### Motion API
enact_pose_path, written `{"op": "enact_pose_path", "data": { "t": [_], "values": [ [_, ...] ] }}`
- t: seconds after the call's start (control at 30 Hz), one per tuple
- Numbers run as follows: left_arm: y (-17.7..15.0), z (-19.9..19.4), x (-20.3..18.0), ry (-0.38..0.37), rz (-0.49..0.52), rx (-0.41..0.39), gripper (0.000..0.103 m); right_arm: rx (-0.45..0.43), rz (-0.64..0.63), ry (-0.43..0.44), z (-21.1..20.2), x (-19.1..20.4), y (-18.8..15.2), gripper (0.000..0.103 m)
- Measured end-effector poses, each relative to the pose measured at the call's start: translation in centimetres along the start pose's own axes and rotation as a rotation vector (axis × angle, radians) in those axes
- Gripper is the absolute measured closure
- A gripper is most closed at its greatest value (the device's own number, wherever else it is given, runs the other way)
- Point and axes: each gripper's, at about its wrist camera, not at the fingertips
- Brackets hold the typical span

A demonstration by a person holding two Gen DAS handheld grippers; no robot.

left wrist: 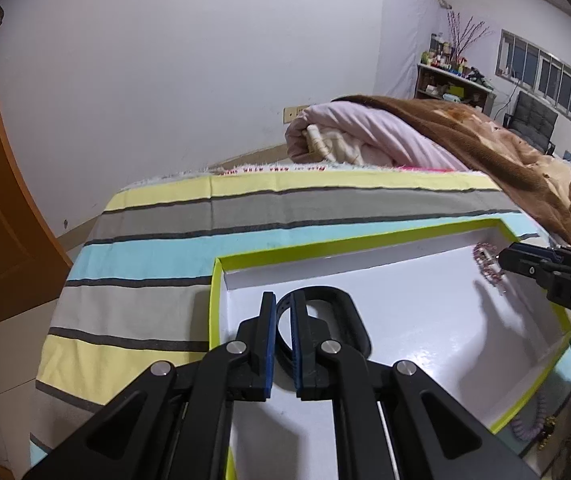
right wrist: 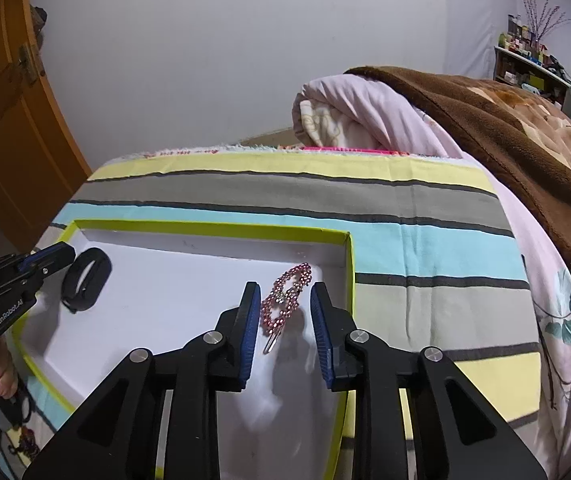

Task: Organize jewelry
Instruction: 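Carry both items into the green tray and open both grippers, then withdraw both tools from the tray back over the jewelry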

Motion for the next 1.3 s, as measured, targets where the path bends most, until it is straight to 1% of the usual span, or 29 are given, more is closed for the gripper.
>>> {"op": "enact_pose_path", "data": {
  "t": [0.13, 0.27, 0.33, 0.37, 0.4, 0.57, 0.67, 0.8, 0.97, 1.1, 1.3],
  "values": [
    [-0.6, -1.9, -0.1, -0.011, 0.005, -0.028, 0.095, -0.026, -0.009, 0.008, -1.8, 0.5, -0.8, 0.074],
    [-1.8, -4.3, -0.3, -0.035, -0.007, -0.054, 0.095, -0.061, -0.016, 0.024, -4.6, 1.3, -2.5, 0.074],
    [-2.8, -5.9, -0.4, -0.041, -0.009, -0.071, 0.088, -0.077, -0.02, 0.034, -6.0, 1.7, -3.7, 0.074],
    [-3.2, -6.6, -0.6, -0.04, -0.01, -0.078, 0.081, -0.087, -0.025, 0.04, -6.9, 1.9, -4.4, 0.074],
    [-3.8, -7.5, -0.7, -0.047, -0.013, -0.09, 0.077, -0.096, -0.03, 0.044, -7.6, 2.2, -5.0, 0.074],
    [-6.8, -10.8, -1.1, -0.052, -0.024, -0.124, 0.075, -0.138, -0.047, 0.058, -11.1, 3.4, -8.7, 0.074],
    [-8.9, -12.4, -1.3, -0.053, -0.024, -0.137, 0.071, -0.16, -0.049, 0.059, -12.8, 3.8, -11.0, 0.074],
    [-11.4, -14.4, -1.8, -0.053, -0.022, -0.166, 0.071, -0.184, -0.04, 0.064, -14.6, 4.1, -13.8, 0.074],
    [-13.8, -16.0, -2.2, -0.062, -0.034, -0.176, 0.071, -0.182, -0.017, 0.067, -15.7, 4.2, -16.8, 0.074],
    [-15.6, -16.8, -2.8, -0.061, -0.022, -0.184, 0.071, -0.186, -0.028, 0.075, -16.3, 4.8, -18.4, 0.074],
    [-18.0, -17.3, -3.1, -0.065, -0.025, -0.169, 0.071, -0.189, -0.021, 0.108, -17.0, 5.4, -20.6, 0.074]
  ]
}}
Point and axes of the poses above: each gripper's, at about its wrist camera, not at the fingertips, and z roughly the way its jaws point, x to its left, y to its top, and after that the axes turned 12 degrees about x, right-handed
